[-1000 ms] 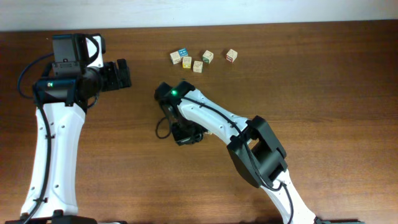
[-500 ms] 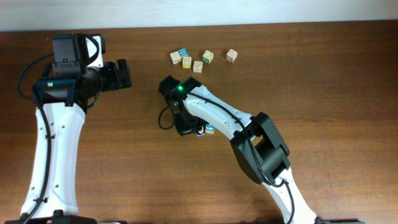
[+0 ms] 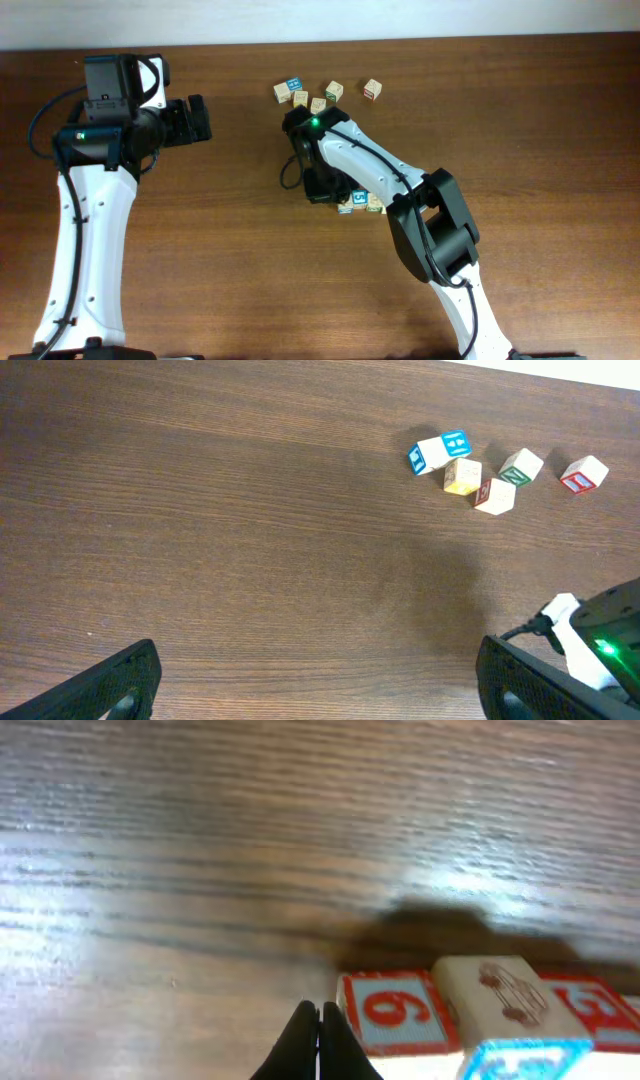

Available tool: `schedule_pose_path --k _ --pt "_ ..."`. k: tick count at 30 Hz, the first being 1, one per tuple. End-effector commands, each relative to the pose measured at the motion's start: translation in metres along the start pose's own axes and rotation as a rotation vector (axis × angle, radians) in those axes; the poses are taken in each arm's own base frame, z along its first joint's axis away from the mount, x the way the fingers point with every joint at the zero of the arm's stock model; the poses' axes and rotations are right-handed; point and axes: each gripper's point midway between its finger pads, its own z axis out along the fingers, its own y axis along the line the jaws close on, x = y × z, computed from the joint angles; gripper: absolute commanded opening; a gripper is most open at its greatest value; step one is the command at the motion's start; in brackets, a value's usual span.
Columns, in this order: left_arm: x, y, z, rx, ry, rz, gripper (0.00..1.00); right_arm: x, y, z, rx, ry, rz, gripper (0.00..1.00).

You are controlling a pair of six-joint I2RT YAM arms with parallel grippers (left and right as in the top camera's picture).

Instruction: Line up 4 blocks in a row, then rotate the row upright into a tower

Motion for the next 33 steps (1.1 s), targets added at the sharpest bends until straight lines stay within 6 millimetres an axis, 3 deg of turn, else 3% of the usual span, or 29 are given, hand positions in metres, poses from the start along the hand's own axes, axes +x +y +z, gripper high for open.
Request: schedule_pose_path --k 1,3,5,6,9,12,14,17,23,28,33 --pt "-0.005 -0.001 -0.004 -0.004 -0.018 -0.009 0.99 -0.018 -0.007 -0.049 -0.045 -0.095 0.035 0.04" --pt "-0.005 -0.001 -0.004 -0.003 -0.018 -0.009 0.99 -0.024 -0.016 -0.089 -0.088 -0.163 0.033 0.08" --pt "-0.005 -0.001 -0.004 -0.003 -0.018 -0.009 0.99 -0.025 -0.031 -0.118 -0.115 -0.219 0.041 0.11" --pt "-0.005 -0.001 -0.004 -0.003 -0.018 -0.009 0.99 -0.03 -0.044 -0.124 -0.116 -0.232 0.041 0.13" --pt "-0.005 -0.001 -0.004 -0.003 -0.018 -0.009 0.99 -0.036 -0.064 -0.097 -0.105 -0.178 0.002 0.1" --pt "-0.005 -0.001 -0.004 -0.004 -0.018 -0.009 0.99 -0.031 -0.048 -0.067 -0.16 -0.128 -0.079 0.04" --pt "-0.005 -0.001 -0.004 -0.003 -0.018 -0.009 0.99 -0.013 -0.028 -0.061 -0.229 -0.068 -0.176 0.04" --pt "-0.005 -0.001 -0.004 -0.004 -0.018 -0.009 0.99 0.025 -0.02 -0.048 -0.188 0.065 -0.161 0.04" --pt "-0.005 -0.001 -0.004 -0.004 -0.018 -0.009 0.99 0.056 -0.013 -0.022 -0.142 0.159 -0.2 0.04" --pt "-0.005 -0.001 -0.004 -0.003 -0.018 -0.009 0.99 0.036 -0.015 -0.01 -0.107 0.068 -0.209 0.04" --pt "-0.005 -0.001 -0.004 -0.003 -0.018 -0.009 0.99 0.038 -0.016 -0.001 -0.105 0.072 -0.202 0.04"
